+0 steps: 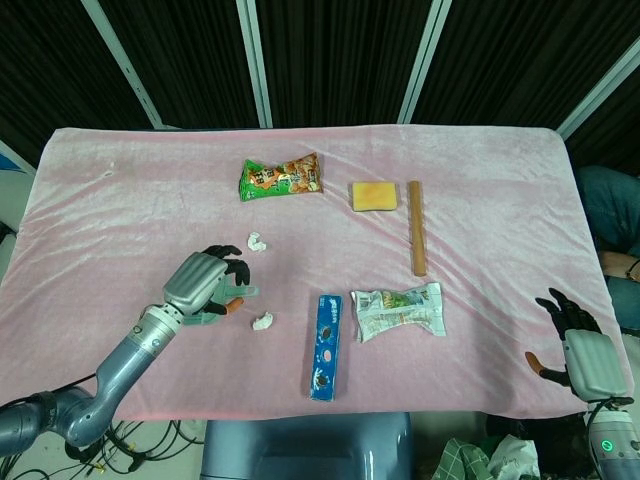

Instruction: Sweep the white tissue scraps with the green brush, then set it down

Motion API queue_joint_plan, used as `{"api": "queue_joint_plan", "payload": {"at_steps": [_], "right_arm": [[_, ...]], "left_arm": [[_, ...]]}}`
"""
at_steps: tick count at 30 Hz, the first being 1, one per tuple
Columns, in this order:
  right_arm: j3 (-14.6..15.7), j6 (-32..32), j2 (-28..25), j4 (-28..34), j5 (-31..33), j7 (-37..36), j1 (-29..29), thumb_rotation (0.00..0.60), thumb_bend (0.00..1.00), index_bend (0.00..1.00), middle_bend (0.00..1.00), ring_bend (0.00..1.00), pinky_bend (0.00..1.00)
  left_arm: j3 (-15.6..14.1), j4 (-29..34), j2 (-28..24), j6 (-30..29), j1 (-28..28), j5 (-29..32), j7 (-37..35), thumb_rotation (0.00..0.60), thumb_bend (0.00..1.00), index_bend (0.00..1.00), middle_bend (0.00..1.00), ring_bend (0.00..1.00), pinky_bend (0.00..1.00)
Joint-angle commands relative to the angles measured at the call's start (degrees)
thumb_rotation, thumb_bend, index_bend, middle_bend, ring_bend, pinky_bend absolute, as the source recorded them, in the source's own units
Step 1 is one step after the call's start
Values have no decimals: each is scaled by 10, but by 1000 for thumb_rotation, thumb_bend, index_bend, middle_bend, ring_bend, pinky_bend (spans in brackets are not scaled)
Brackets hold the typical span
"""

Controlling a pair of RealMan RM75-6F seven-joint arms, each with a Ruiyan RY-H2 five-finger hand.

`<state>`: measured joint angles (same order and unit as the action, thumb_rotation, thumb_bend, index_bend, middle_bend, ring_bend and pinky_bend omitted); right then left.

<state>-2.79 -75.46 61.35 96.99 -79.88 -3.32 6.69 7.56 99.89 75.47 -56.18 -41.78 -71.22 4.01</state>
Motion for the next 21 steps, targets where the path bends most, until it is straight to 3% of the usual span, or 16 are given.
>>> {"api": "queue_joint_plan", "payload": {"at_steps": [1,4,8,15,21], "right_arm": [[0,0,0,0,0,0,0,600,191,182,44,98,153],[0,1,0,0,1,0,0,600,192,182,44,98,153],[0,1,0,0,0,0,0,600,192,182,43,98,153],[0,1,0,-1,0,-2,0,600,192,182,44,98,153],[0,0,0,0,1,-1,0,600,192,182,43,98,153]], "left_arm": [[0,29,4,-14,20,-17,-50,600,370,607,607,213,241],[-10,34,55,-71,38,-12,32,600,370,608,611,219,242],[-5,39,89,-87,40,13,80,600,371,607,612,219,241],[11,28,143,-104,36,48,129,600,371,617,617,219,242],[11,12,174,-116,43,48,123,600,371,617,617,223,242]]}}
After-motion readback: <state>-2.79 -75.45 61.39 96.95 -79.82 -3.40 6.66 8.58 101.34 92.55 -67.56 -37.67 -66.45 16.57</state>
